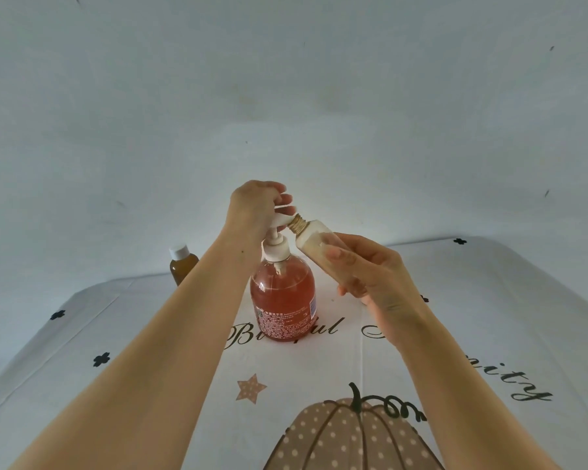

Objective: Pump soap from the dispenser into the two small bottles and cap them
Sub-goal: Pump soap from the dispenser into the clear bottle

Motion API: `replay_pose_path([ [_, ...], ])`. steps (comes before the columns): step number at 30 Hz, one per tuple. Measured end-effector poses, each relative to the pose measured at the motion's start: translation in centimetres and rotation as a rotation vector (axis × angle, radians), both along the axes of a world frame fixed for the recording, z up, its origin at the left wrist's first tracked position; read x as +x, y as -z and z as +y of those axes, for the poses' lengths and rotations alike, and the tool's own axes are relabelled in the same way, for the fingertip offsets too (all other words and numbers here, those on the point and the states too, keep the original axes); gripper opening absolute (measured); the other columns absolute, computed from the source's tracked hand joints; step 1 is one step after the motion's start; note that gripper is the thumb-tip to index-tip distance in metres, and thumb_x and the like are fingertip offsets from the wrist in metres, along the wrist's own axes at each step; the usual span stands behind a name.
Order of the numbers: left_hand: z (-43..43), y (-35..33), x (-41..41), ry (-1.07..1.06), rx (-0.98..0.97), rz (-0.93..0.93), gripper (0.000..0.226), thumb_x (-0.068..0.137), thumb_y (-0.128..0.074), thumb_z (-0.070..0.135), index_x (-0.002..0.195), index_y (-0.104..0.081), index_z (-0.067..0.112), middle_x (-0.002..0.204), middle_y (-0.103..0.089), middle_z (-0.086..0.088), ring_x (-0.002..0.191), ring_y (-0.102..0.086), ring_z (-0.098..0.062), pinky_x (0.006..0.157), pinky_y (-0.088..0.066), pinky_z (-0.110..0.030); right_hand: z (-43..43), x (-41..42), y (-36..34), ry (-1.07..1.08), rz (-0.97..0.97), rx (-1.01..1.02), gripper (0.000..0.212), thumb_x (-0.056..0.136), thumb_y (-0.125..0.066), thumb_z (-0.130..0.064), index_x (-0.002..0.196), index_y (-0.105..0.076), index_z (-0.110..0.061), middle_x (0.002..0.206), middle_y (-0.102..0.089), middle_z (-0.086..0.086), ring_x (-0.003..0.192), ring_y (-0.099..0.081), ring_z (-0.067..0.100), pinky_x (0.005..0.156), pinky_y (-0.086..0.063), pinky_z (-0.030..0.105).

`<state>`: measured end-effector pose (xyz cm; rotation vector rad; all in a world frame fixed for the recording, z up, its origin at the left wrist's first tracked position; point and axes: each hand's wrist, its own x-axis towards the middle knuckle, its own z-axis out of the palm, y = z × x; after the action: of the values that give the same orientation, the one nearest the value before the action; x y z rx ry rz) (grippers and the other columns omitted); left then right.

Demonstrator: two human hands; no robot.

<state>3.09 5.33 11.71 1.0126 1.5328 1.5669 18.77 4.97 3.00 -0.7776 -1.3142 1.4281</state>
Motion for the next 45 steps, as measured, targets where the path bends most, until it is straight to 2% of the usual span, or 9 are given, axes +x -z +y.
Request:
replay_pose_path([
  [4, 0.6, 0.8, 0.0, -0.016, -0.002, 0.176, 0.04, 0.084, -0.029, -0.011, 0.087, -0.06, 0.014, 0.083, -0.065, -0.002, 0.073, -0.065, -0.015, 0.068, -0.048, -0.031, 0.0, -0.1, -0.2, 0.037, 0.022, -0.004, 0.044, 0.07, -0.079, -0.034, 0.111, -0.076, -0.02, 0.101, -0.076, 0.001, 0.064, -0.058, 0.006, 0.06, -0.048, 0.025],
  [9, 1.1, 2.0, 0.0, -0.014, 0.036, 0.101, 0.043, 0.082, -0.031, -0.015, 0.084, -0.061, 0.015, 0.082, -0.069, -0.001, 0.076, -0.068, -0.016, 0.061, -0.049, -0.03, 0.3, -0.2, 0.2, 0.047, 0.055, -0.045, 0.05, 0.06, -0.08, -0.039, 0.105, -0.078, -0.016, 0.1, -0.076, 0.007, 0.085, -0.066, 0.02, 0.059, -0.05, 0.023],
  [15, 0.8, 2.7, 0.6, 0.0, -0.003, 0.097, 0.038, 0.082, -0.033, -0.01, 0.076, -0.061, 0.015, 0.083, -0.073, -0.004, 0.078, -0.071, -0.021, 0.085, -0.053, -0.049, 0.3, 0.0, 0.6, 0.008, 0.091, -0.08, 0.047, 0.064, -0.077, -0.031, 0.104, -0.076, -0.008, 0.094, -0.075, 0.005, 0.081, -0.062, 0.02, 0.059, -0.049, 0.024],
  [21, 0.2, 2.6, 0.7, -0.157, 0.156, 0.113, 0.024, 0.084, -0.044, 0.002, 0.085, -0.058, 0.021, 0.09, -0.068, 0.0, 0.085, -0.068, -0.019, 0.082, -0.054, -0.041, 0.5, -0.1, 0.4, -0.048, 0.077, -0.039, 0.038, 0.066, -0.084, -0.027, 0.101, -0.076, -0.013, 0.091, -0.073, 0.003, 0.079, -0.054, 0.028, 0.065, -0.042, 0.032],
  [28, -2.0, 4.7, 0.1, -0.298, 0.571, 0.409, 0.008, 0.092, -0.06, 0.016, 0.09, -0.061, 0.024, 0.084, -0.063, 0.014, 0.081, -0.06, 0.0, 0.073, -0.049, -0.014, 0.1, -0.1, 0.0, -0.045, -0.025, 0.022, 0.03, 0.064, -0.08, -0.028, 0.093, -0.074, -0.02, 0.072, -0.06, 0.003, 0.046, -0.046, 0.007, 0.068, -0.042, 0.037],
  [31, -2.3, 6.0, -0.6, -0.324, 0.665, 0.537, 0.013, 0.091, -0.064, 0.028, 0.078, -0.061, 0.028, 0.08, -0.059, 0.013, 0.079, -0.059, 0.001, 0.073, -0.045, -0.011, 0.0, -0.2, -0.1, -0.046, -0.023, 0.017, 0.033, 0.063, -0.083, -0.032, 0.094, -0.078, -0.023, 0.079, -0.067, 0.003, 0.053, -0.054, 0.007, 0.074, -0.041, 0.043],
  [36, -2.0, 7.6, -1.4, -0.379, 0.815, 0.793, 0.015, 0.093, -0.061, 0.012, 0.088, -0.07, 0.001, 0.088, -0.06, -0.001, 0.083, -0.057, -0.006, 0.076, -0.041, -0.01, 0.0, -0.1, -0.1, -0.012, -0.076, 0.058, 0.038, 0.062, -0.087, -0.038, 0.097, -0.079, -0.026, 0.085, -0.072, -0.003, 0.07, -0.058, 0.012, 0.072, -0.044, 0.038],
  [40, -1.4, 8.2, -1.1, -0.391, 0.865, 0.796, 0.013, 0.093, -0.057, 0.004, 0.088, -0.068, -0.002, 0.089, -0.057, -0.001, 0.084, -0.055, -0.009, 0.076, -0.041, -0.012, 0.2, -0.2, 0.2, 0.005, -0.089, 0.069, 0.038, 0.06, -0.087, -0.036, 0.096, -0.079, -0.027, 0.077, -0.068, -0.002, 0.071, -0.052, 0.02, 0.058, -0.038, 0.023],
  [45, -1.3, 9.0, -0.6, -0.374, 0.847, 0.758, 0.02, 0.093, -0.054, 0.01, 0.083, -0.065, -0.003, 0.086, -0.055, -0.001, 0.08, -0.055, -0.017, 0.071, -0.042, -0.016, 0.2, -0.3, 0.7, 0.021, -0.114, 0.041, 0.041, 0.061, -0.084, -0.039, 0.098, -0.079, -0.025, 0.085, -0.073, 0.003, 0.08, -0.062, 0.013, 0.071, -0.041, 0.03],
])
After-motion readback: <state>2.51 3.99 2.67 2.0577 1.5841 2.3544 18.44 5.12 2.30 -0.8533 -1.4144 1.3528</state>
